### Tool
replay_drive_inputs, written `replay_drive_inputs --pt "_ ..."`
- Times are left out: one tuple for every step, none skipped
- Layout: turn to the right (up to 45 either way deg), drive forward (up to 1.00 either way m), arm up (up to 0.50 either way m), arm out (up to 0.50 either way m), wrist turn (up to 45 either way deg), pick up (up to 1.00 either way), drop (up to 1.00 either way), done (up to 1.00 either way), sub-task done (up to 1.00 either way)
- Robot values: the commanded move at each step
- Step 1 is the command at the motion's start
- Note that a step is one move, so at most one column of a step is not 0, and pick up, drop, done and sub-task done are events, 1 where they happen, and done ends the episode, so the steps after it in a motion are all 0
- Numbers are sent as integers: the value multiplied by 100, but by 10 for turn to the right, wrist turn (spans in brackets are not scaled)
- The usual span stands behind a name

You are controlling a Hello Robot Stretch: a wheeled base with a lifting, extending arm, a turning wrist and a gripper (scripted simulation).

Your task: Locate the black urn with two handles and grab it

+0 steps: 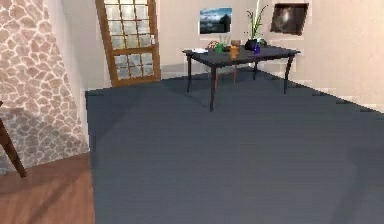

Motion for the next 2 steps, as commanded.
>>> replay_drive_inputs --pt "-330 0 0 0 0 0 0 0 0" --pt "0 5 0 0 0 0 0 0 0"
